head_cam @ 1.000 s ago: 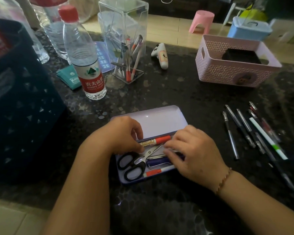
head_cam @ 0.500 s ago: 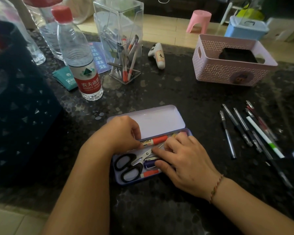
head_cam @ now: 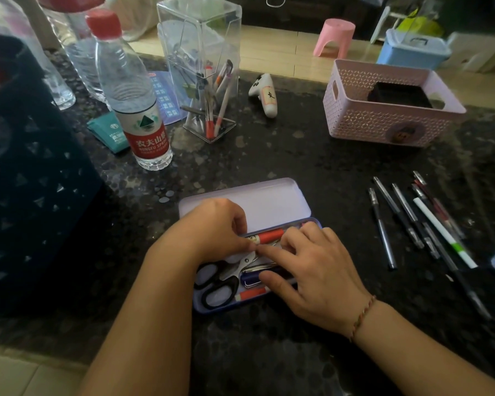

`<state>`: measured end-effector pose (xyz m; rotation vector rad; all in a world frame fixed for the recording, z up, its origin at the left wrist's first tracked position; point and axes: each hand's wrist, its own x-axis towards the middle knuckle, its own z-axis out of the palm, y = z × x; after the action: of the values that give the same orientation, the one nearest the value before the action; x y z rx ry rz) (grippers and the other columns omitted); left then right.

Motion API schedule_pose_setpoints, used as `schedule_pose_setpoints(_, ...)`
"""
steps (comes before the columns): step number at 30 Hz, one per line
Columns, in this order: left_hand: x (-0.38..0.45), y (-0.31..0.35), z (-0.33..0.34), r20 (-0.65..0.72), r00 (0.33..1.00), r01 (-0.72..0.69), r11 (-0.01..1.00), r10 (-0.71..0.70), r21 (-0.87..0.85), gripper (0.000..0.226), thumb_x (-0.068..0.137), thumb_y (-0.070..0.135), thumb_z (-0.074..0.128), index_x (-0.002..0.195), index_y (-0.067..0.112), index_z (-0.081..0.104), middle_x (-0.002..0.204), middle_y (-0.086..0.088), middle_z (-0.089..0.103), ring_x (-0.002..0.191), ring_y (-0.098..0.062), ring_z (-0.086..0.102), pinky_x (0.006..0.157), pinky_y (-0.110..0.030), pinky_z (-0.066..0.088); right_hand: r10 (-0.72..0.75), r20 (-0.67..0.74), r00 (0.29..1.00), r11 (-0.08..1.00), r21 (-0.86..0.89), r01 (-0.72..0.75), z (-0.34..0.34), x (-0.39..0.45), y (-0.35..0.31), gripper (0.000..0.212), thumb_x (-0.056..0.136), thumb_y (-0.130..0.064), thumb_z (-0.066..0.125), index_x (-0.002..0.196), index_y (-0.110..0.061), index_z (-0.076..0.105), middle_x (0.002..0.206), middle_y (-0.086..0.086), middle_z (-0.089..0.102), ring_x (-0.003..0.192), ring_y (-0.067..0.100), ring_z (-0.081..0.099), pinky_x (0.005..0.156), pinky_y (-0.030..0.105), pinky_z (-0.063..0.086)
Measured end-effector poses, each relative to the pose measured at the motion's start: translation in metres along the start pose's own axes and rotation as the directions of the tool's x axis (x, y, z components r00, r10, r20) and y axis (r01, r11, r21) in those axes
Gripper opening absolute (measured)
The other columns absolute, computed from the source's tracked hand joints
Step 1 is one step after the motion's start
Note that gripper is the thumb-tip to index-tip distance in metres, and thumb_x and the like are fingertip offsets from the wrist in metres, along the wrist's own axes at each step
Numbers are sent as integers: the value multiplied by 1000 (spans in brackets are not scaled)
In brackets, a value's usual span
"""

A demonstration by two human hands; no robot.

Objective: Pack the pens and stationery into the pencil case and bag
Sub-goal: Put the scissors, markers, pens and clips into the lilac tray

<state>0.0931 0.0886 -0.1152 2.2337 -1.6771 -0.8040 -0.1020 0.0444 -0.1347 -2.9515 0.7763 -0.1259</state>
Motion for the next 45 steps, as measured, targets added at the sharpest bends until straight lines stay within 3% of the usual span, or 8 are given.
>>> schedule_pose_setpoints(17, 4, 3, 5, -35, 999, 40, 999, -39, 15, 20, 73, 38, 77, 76, 23, 65, 76, 6, 61, 75, -14, 58, 64, -28, 47, -21, 27, 999, 1000, -16, 21, 0, -6, 8, 52, 94, -59, 21, 121, -34, 58, 94, -8, 49, 88, 15, 41, 70, 34, 36)
schedule_pose_setpoints(20, 1, 4, 0, -13, 998, 58, 998, -59, -21, 23, 74, 44, 75, 86, 26, 66, 81, 7, 62, 76, -10, 59, 65, -27, 48, 24, -116, 993, 998, 65, -17, -4, -9, 20, 49, 94, -58, 30, 120, -31, 61, 98, -6, 54, 91, 16, 44, 72, 35, 38)
schedule_pose_setpoints(23, -3, -2, -11, -188, 967, 140, 976, -171, -168, 26, 80, 48, 69, 93, 27, 64, 85, 7, 64, 76, -8, 60, 67, -29, 49, 208, -285, 936, 964, 220, -147, -11, -15, 45, 42, 91, -50, 43, 114, -23, 65, 98, -5, 57, 91, 16, 46, 75, 38, 43)
schedule_pose_setpoints(25, -4, -13, -16, -332, 889, 266, 946, -314, -183, 30, 80, 50, 67, 98, 26, 63, 94, 2, 66, 84, -17, 61, 76, -35, 52, 207, -216, 954, 972, 158, -175, -15, -20, 58, 47, 85, -58, 48, 113, -24, 63, 100, -6, 57, 92, 15, 47, 77, 37, 45)
schedule_pose_setpoints(30, -12, -30, -20, -191, 824, 537, 843, -533, -34, 54, 79, 62, 58, 111, 19, 55, 117, -10, 60, 103, -31, 56, 89, -44, 49, 107, -22, 994, 992, 76, -105, -14, -31, 61, 70, 70, -78, 51, 120, -30, 54, 109, -10, 53, 97, 11, 47, 79, 31, 48)
schedule_pose_setpoints(36, -12, -23, -19, -126, 823, 531, 829, -554, -174, 61, 83, 58, 57, 126, 19, 42, 120, -13, 55, 97, -33, 59, 82, -46, 54, 157, -16, 987, 985, 72, -155, -6, -32, 59, 74, 66, -80, 51, 120, -29, 51, 101, -11, 59, 88, 9, 50, 74, 30, 48)
schedule_pose_setpoints(40, -4, -19, -17, -250, 810, 456, 837, -531, -302, 51, 82, 55, 59, 117, 19, 50, 110, -10, 61, 92, -30, 60, 75, -38, 48, 186, -92, 978, 982, 57, -181, -2, -36, 57, 69, 67, -77, 51, 112, -26, 57, 92, -11, 61, 78, 8, 51, 65, 26, 47)
schedule_pose_setpoints(45, 6, -1, -8, -367, 812, 284, 856, -454, -432, 54, 85, 43, 63, 128, 16, 49, 109, -7, 65, 100, -27, 60, 79, -37, 44, 339, -144, 930, 941, 59, -334, -6, -25, 56, 67, 66, -73, 55, 115, -28, 55, 94, -8, 62, 80, 11, 50, 66, 26, 43)
